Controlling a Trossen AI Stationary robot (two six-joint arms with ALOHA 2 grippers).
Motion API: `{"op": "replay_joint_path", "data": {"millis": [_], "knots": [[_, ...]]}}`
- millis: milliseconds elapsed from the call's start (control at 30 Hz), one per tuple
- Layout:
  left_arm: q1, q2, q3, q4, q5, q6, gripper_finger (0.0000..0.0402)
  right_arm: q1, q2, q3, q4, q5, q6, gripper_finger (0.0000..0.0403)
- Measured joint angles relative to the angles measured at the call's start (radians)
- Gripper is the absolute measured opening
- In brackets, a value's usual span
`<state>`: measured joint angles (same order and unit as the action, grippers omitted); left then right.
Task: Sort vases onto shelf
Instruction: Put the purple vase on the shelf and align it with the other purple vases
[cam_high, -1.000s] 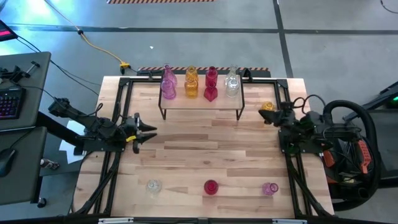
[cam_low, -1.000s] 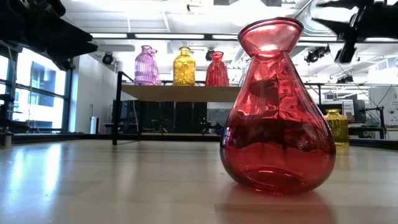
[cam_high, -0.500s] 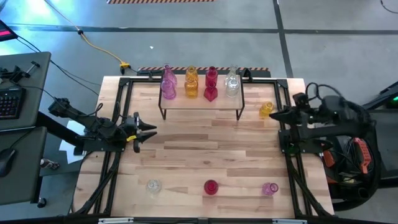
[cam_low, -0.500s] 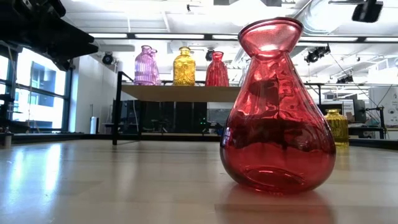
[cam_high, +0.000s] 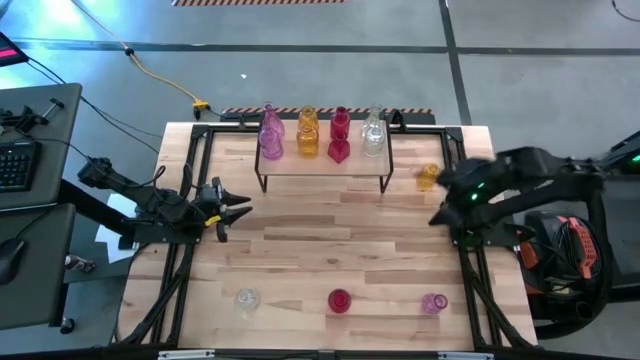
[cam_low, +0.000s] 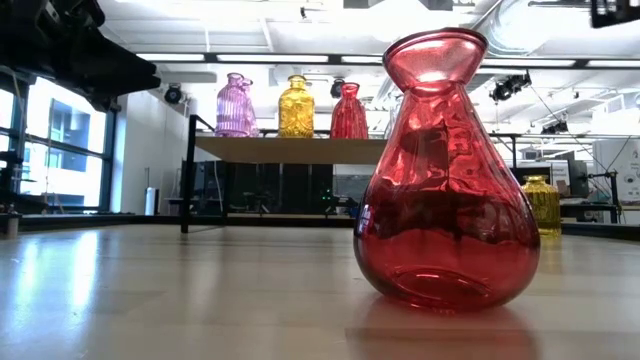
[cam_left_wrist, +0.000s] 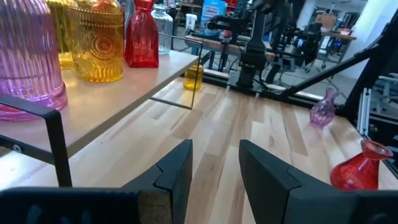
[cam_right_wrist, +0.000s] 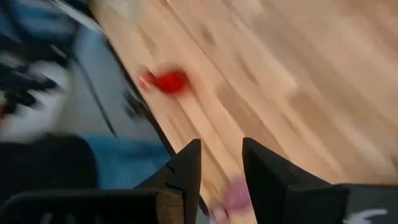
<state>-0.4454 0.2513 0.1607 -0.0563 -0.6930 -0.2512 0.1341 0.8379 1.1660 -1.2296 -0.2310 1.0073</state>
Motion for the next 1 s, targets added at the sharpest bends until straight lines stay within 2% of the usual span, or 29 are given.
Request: {"op": "replay_joint_path", "data": {"millis": [100, 233, 433, 567, 767, 1000], "knots": [[0.000, 0.000, 0.000, 0.000, 0.000, 0.000, 0.0121, 0.093, 0.065, -0.011, -0.052, -0.034, 0.077, 0.0099], [0.000, 0.000, 0.000, 0.000, 0.000, -0.006, 0.0121, 0.242, 0.135, -0.023, -0.001, -0.047, 0.198, 0.0099], [0.000, 0.000, 0.000, 0.000, 0.001, -0.006, 0.0121, 0.445, 0.211, -0.023, 0.019, 0.060, 0.439, 0.0099], [0.000, 0.000, 0.000, 0.000, 0.001, -0.006, 0.0121, 0.561, 0.259, -0.023, 0.023, 0.092, 0.620, 0.0099], [0.000, 0.000, 0.000, 0.000, 0.001, -0.006, 0.0121, 0.685, 0.339, -0.023, 0.015, 0.151, 0.825, 0.0099], [0.000, 0.000, 0.000, 0.001, 0.001, -0.008, 0.0121, 0.768, 0.412, -0.023, 0.020, 0.157, 0.958, 0.0099]]}}
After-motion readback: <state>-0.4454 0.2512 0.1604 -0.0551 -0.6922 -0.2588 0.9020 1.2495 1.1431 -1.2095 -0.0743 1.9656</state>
